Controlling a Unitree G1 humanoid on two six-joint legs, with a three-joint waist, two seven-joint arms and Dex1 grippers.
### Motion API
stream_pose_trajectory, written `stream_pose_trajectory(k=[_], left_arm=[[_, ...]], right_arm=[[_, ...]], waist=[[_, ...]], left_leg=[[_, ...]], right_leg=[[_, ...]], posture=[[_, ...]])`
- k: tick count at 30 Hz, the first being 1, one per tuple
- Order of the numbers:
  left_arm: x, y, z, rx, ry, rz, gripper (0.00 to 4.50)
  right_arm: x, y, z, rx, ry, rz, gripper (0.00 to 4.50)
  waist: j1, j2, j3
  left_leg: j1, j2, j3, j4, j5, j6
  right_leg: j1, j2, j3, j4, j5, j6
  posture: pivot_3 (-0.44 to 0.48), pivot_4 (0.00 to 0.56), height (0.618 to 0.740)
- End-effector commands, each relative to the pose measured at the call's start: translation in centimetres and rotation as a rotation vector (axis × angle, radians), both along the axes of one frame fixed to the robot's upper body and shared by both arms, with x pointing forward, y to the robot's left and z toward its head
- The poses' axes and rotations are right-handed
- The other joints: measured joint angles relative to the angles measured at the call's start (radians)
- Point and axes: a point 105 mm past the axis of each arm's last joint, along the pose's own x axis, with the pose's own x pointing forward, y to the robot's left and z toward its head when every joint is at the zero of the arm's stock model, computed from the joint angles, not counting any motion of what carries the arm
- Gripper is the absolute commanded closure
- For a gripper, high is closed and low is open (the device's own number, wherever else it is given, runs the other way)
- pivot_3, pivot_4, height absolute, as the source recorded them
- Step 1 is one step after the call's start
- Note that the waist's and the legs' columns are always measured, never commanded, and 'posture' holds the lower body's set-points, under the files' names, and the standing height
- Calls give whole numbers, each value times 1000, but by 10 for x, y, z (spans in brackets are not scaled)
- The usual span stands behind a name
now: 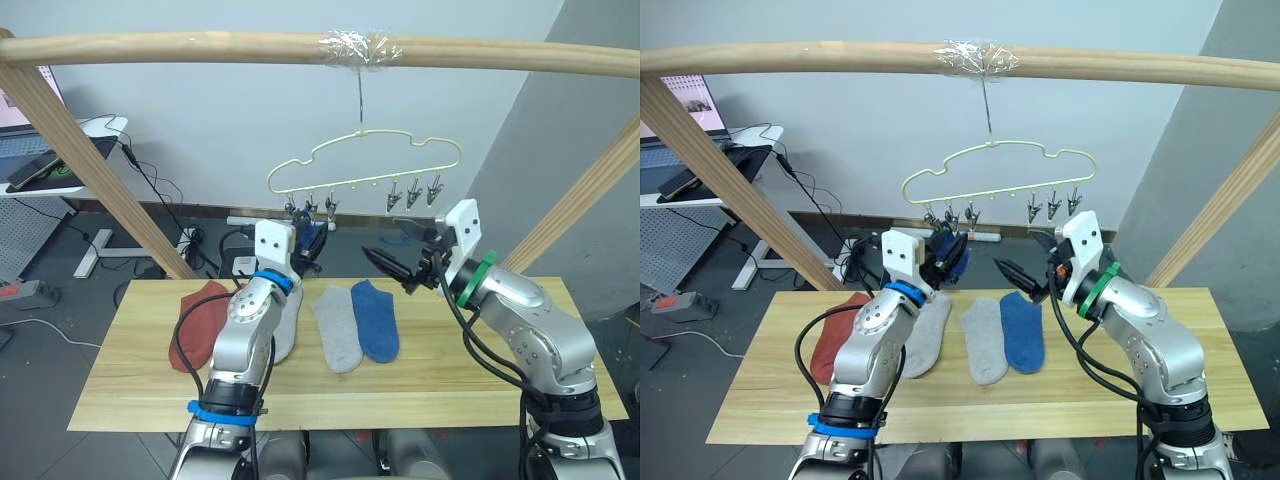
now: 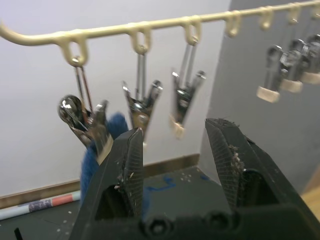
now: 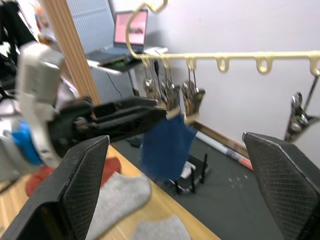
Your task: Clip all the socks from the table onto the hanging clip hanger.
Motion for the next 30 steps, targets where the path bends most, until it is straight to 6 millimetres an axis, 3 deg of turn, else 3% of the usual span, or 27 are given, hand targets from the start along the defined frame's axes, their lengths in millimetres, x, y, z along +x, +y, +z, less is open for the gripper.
stream_pose_trajectory(k=[1,14,30], left_arm=[[5,4,13,-16,-58,36,2324],[24,0,24,-19,-105,35,2324],[31,3,28,37,-150,100,2324]], right_arm=[[-6,0,23,32,-89,11,0],[-3,-3,27,34,-99,-18,0],[-2,-3,29,39,-105,-21,0]], waist=[[-1,0,0],[-7,0,0],[-28,0,0]], left_leg=[[0,0,0,0,0,0],[0,0,0,0,0,0],[0,0,0,0,0,0]], right_leg=[[0,0,0,0,0,0],[0,0,0,0,0,0],[0,0,0,0,0,0]], posture=[[-150,179,740],[-168,175,740],[-175,161,740]])
